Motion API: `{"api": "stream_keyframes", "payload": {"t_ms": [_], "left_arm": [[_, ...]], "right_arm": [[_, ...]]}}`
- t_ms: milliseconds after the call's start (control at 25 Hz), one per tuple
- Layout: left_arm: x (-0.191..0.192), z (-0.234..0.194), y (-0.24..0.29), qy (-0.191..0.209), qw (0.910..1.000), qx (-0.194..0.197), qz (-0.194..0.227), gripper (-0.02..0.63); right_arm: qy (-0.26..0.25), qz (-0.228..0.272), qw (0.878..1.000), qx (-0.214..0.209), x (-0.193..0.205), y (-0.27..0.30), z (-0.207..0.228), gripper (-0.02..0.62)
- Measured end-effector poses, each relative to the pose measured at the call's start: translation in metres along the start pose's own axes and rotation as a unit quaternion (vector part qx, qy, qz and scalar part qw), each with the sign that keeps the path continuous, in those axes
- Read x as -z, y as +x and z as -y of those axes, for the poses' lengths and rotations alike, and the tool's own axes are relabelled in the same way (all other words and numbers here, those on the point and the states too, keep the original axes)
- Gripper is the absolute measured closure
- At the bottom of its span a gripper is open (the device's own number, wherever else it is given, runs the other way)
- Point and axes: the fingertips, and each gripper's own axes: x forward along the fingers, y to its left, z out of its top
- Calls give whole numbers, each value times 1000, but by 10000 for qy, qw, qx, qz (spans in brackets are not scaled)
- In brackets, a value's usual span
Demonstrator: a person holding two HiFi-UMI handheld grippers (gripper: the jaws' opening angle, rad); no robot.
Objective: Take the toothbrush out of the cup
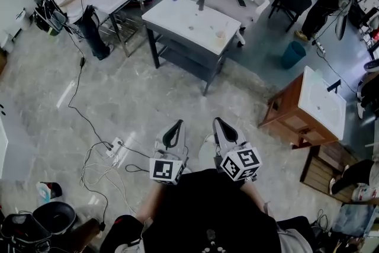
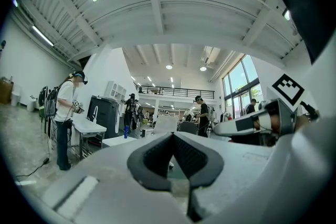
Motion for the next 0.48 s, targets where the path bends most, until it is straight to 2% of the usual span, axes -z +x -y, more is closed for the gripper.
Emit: {"api": "stream_keyframes", "payload": {"t_ms": [320,480], "left_arm": [[6,-20,41,229,9997,-54,44,606],[9,-30,72,200,9998,-79,16,604]], "right_arm": [[88,-2,9999,-63,-7,39,31,594],[100,-71,9999,-89,-12,66,53,594]]}}
